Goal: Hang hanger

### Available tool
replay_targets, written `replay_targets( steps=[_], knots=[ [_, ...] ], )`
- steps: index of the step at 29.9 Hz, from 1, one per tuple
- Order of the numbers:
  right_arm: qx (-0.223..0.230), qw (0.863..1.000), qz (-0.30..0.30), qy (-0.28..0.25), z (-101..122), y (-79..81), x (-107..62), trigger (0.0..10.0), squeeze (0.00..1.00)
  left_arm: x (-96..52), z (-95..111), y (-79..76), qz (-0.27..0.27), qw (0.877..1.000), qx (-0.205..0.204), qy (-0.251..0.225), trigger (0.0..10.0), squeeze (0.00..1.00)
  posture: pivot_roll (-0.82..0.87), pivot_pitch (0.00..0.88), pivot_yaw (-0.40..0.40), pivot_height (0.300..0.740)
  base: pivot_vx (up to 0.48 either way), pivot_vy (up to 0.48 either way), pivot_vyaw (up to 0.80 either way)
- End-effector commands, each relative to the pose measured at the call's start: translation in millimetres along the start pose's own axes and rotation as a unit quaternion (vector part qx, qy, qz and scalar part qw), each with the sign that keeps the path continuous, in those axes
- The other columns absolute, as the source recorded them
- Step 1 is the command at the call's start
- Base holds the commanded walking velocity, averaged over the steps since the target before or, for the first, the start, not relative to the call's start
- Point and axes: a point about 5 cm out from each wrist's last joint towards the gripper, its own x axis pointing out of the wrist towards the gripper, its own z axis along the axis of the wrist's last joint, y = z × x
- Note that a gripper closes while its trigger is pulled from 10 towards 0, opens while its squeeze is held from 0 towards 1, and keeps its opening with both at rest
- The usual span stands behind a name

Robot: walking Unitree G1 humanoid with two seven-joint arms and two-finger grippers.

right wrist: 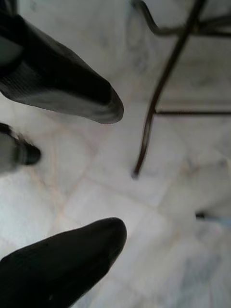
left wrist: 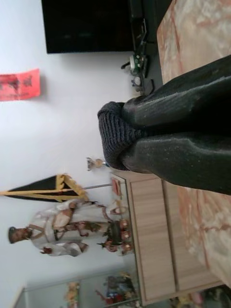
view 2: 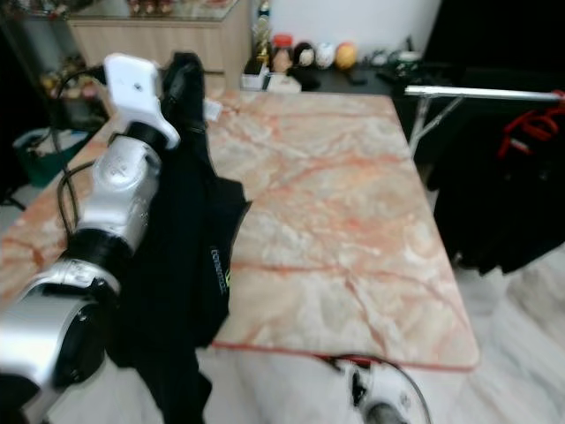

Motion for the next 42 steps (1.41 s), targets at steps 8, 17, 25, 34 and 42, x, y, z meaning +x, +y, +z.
replay_targets(
  steps=[8,17,25,34,42],
  knots=[
    [-0.011,1.000,-0.008,0.003,-0.1,-9.9,-0.1,10.0,0.00,4.5,1.2,-1.8,-0.002,1.000,0.006,0.002,10.0,0.00,0.14,0.000,0.010,0.740,0.299,0.000,0.00],
    [-0.020,1.000,-0.003,0.012,-5.5,-9.7,-1.7,10.0,0.00,-45.4,-44.6,6.6,-0.015,0.998,-0.001,0.056,10.0,0.00,0.15,0.000,0.001,0.740,0.000,0.000,0.00],
    [-0.025,0.999,0.001,0.022,-12.3,-9.6,-3.9,10.0,0.00,-93.0,-49.1,22.6,-0.025,0.997,-0.020,0.070,10.0,0.00,0.15,0.000,0.002,0.740,0.000,0.000,0.00],
    [-0.028,0.999,0.003,0.030,-16.9,-8.6,-5.2,10.0,0.00,-140.8,-61.8,1.5,-0.128,0.977,-0.026,0.172,10.0,0.00,0.16,0.000,0.005,0.740,0.000,0.000,0.00],
    [-0.027,0.999,-0.001,0.039,-20.6,-11.3,-6.3,10.0,0.00,-175.5,-87.9,-17.9,-0.193,0.940,-0.026,0.281,10.0,0.00,0.15,0.000,0.008,0.740,0.000,0.000,0.00]
  ],
)
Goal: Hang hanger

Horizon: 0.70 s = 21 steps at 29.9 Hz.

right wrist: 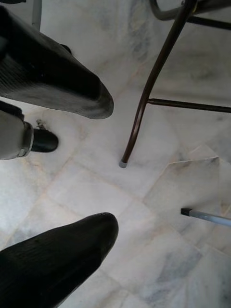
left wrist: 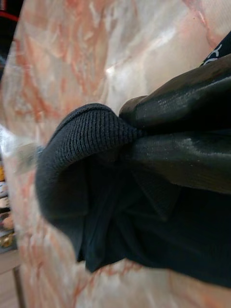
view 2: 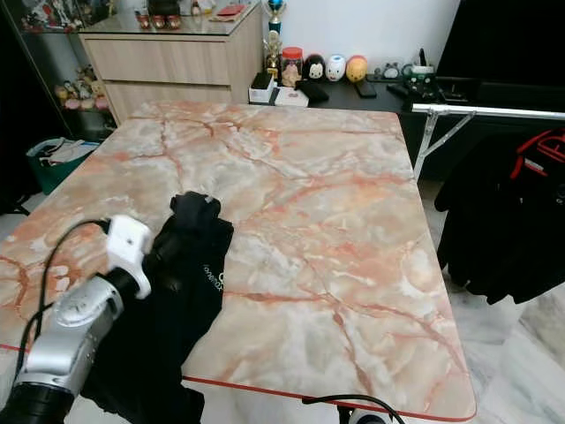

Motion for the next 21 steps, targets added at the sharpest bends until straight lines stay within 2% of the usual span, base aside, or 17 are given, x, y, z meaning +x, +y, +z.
replay_targets(
  steps=[1,9,10,11,12,13,21],
  knots=[
    [0.003,1.000,-0.006,0.012,-5.1,-3.8,-1.2,10.0,0.00,-1.5,-0.9,-2.4,-0.002,1.000,0.002,0.010,10.0,0.00,0.15,0.000,0.008,0.740,0.000,0.000,0.00],
    [0.003,1.000,-0.009,0.019,-9.0,-8.1,-2.4,10.0,0.00,-8.1,-12.5,-8.5,0.005,0.999,-0.012,0.041,10.0,0.00,0.15,0.000,0.005,0.740,0.000,0.000,0.00],
    [0.002,1.000,-0.009,0.022,-10.7,-8.6,-3.0,10.0,0.00,-9.2,-12.8,-9.4,0.003,0.999,-0.011,0.046,10.0,0.04,0.15,0.000,0.004,0.740,0.000,0.000,0.00],
    [0.002,1.000,-0.009,0.023,-12.1,-9.0,-3.4,10.0,0.00,-9.7,-12.8,-9.8,0.002,0.999,-0.009,0.048,10.0,0.37,0.15,0.000,0.004,0.740,0.000,0.000,0.00],
    [0.002,1.000,-0.010,0.024,-13.5,-9.5,-3.9,10.0,0.00,-10.1,-12.7,-10.1,0.001,0.999,-0.007,0.049,10.0,0.56,0.15,0.000,0.004,0.740,0.000,0.000,0.00],
    [0.002,1.000,-0.010,0.027,-16.1,-10.4,-4.9,10.0,0.00,-10.8,-12.5,-9.7,0.002,0.999,-0.004,0.051,10.0,1.00,0.15,0.000,0.003,0.740,0.000,0.000,0.00],
    [0.001,0.999,-0.008,0.032,-17.2,-10.9,-5.0,10.0,0.00,-13.6,-2.9,-4.8,0.004,0.999,-0.001,0.040,10.0,1.00,0.16,0.000,0.001,0.740,0.000,0.000,0.00]
  ],
)
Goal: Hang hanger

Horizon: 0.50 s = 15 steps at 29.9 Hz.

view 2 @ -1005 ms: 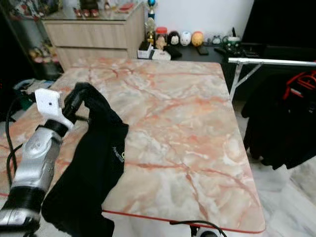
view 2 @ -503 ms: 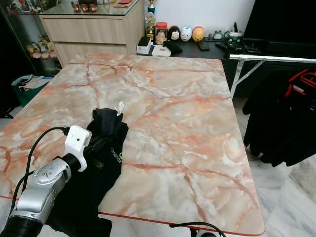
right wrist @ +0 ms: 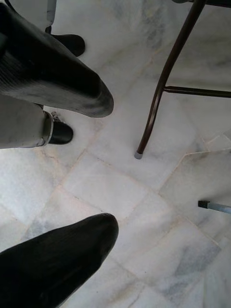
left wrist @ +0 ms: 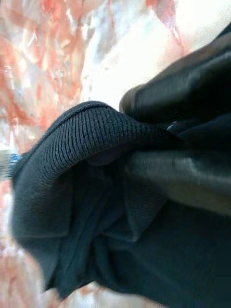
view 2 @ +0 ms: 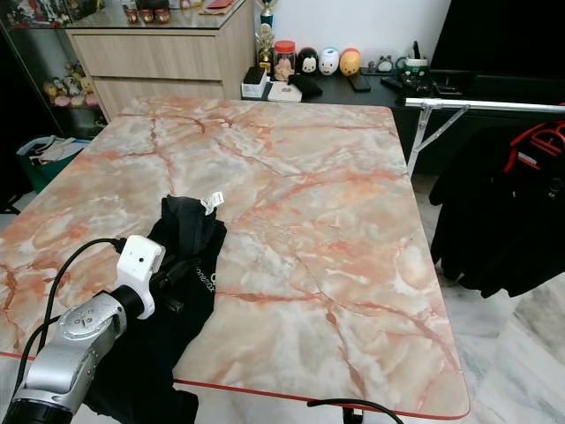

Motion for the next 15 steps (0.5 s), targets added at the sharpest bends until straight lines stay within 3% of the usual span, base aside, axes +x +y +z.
replay_targets(
  steps=[1,13,15],
  knots=[
    [0.004,1.000,-0.002,0.008,-3.1,-1.3,-0.6,10.0,0.00,-3.9,2.6,3.0,0.001,1.000,0.014,0.007,10.0,1.00,0.16,0.000,0.001,0.740,0.000,0.000,0.00],
    [0.003,1.000,0.001,0.005,-0.1,-0.2,0.3,10.0,0.00,-10.0,16.4,4.9,-0.012,1.000,0.017,-0.018,10.0,1.00,0.16,0.000,0.002,0.740,0.000,0.000,0.00],
    [0.003,1.000,0.001,0.005,-0.1,-0.2,0.3,10.0,0.00,-10.2,18.7,6.1,-0.006,0.999,0.033,-0.022,10.0,1.00,0.16,0.000,0.002,0.740,0.000,0.000,0.00]
  ],
)
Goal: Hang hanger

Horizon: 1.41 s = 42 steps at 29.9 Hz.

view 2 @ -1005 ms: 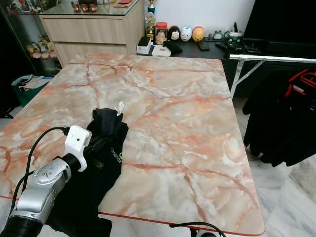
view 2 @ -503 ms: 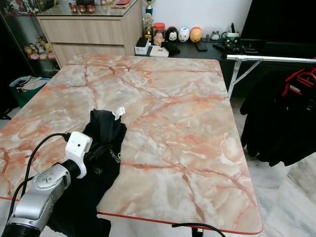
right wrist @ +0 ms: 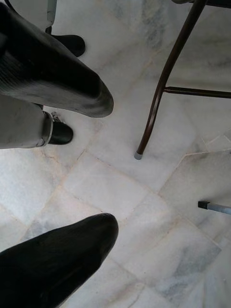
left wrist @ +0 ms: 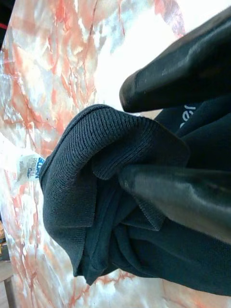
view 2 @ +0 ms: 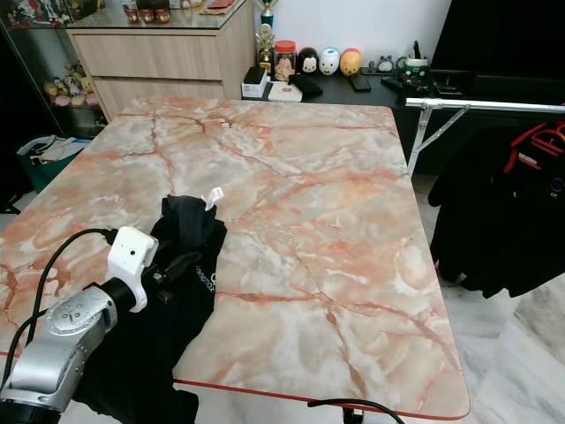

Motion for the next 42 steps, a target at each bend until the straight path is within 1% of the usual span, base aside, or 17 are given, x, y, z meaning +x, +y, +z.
replay_targets(
  steps=[1,5,9,12,17,19,20,22,25,26,27,30,34,35,38,40,42],
  knots=[
    [0.003,1.000,0.000,0.005,-1.1,-0.2,0.0,10.0,0.00,-3.4,5.0,2.9,0.003,1.000,0.016,-0.008,10.0,1.00,0.16,0.000,0.002,0.740,0.000,0.000,0.00],
    [0.003,1.000,0.000,0.005,-1.2,-0.1,-0.1,10.0,0.00,-6.0,9.3,6.2,0.007,1.000,0.011,-0.017,10.0,1.00,0.16,0.000,0.002,0.740,0.000,0.000,0.00],
    [0.003,1.000,0.000,0.005,-1.2,-0.1,0.0,10.0,0.00,-13.0,9.9,12.9,0.020,1.000,0.011,-0.020,10.0,1.00,0.16,0.000,0.002,0.740,0.000,0.000,0.00],
    [0.002,1.000,0.000,0.005,-0.1,0.1,0.3,10.0,0.00,-19.1,14.0,19.9,0.034,0.999,0.004,-0.037,10.0,1.00,0.16,0.000,0.001,0.740,0.000,0.000,0.00],
    [0.001,1.000,0.001,0.005,0.8,0.4,0.7,10.0,0.00,-24.6,16.9,25.2,0.046,0.998,0.000,-0.050,10.0,1.00,0.16,0.000,0.000,0.740,0.000,0.000,0.00],
    [0.000,1.000,0.002,0.004,1.7,0.4,1.0,10.0,0.00,-34.6,16.9,39.9,0.096,0.993,-0.017,-0.071,10.0,1.00,0.16,0.000,-0.002,0.740,0.000,0.000,0.00],
    [0.000,1.000,0.002,0.004,1.8,0.4,1.0,10.0,0.00,-36.2,16.6,42.5,0.105,0.991,-0.022,-0.075,10.0,1.00,0.16,0.000,-0.002,0.740,0.000,0.000,0.00],
    [0.000,1.000,0.001,0.004,2.7,-0.3,1.2,10.0,0.00,-41.2,16.7,48.7,0.130,0.986,-0.046,-0.096,10.0,1.00,0.16,0.000,-0.003,0.740,0.000,0.000,0.00],
    [-0.002,1.000,0.001,0.003,3.6,-0.6,1.5,10.0,0.00,-43.2,12.0,50.9,0.146,0.984,-0.048,-0.089,10.0,1.00,0.17,0.000,-0.005,0.740,0.000,0.000,0.00],
    [-0.003,1.000,0.002,0.003,3.9,-0.4,1.6,10.0,0.00,-42.7,2.8,52.7,0.171,0.982,-0.042,-0.072,10.0,0.00,0.17,0.000,-0.005,0.740,0.000,0.000,0.00],
    [-0.003,1.000,0.002,0.003,3.9,-0.4,1.6,10.0,0.00,-42.7,2.8,52.7,0.171,0.982,-0.042,-0.072,10.0,0.00,0.17,0.000,-0.005,0.740,0.000,0.000,0.00],
    [-0.002,1.000,0.002,0.002,4.4,-0.2,1.7,10.0,0.00,-40.7,-7.4,50.8,0.213,0.974,-0.043,-0.067,10.0,0.00,0.16,0.000,-0.006,0.740,0.000,0.000,0.00],
    [-0.001,1.000,0.002,0.002,4.3,0.2,1.6,10.0,0.00,-36.5,-14.0,44.3,0.236,0.968,-0.046,-0.073,10.0,0.00,0.16,0.000,-0.006,0.740,0.000,0.000,0.00],
    [-0.001,1.000,0.002,0.001,4.2,0.4,1.6,10.0,0.00,-34.4,-15.9,40.4,0.244,0.965,-0.051,-0.078,10.0,0.00,0.16,0.000,-0.005,0.740,0.000,0.000,0.00],
    [0.003,1.000,0.000,0.001,3.5,-0.9,1.3,10.0,0.00,-28.8,-23.5,27.1,0.254,0.964,-0.019,-0.074,10.0,0.00,0.15,0.000,-0.005,0.740,0.000,0.000,0.00],
    [0.003,1.000,-0.001,0.001,3.5,-1.5,1.3,10.0,0.00,-28.8,-25.1,26.7,0.258,0.963,-0.020,-0.073,10.0,0.00,0.15,0.000,-0.005,0.740,0.000,0.000,0.00],
    [0.004,1.000,-0.004,0.002,4.4,-6.3,1.4,10.0,0.00,-30.3,-27.7,27.6,0.273,0.958,-0.026,-0.079,10.0,0.00,0.15,0.000,-0.008,0.740,0.000,0.000,0.00]
  ],
)
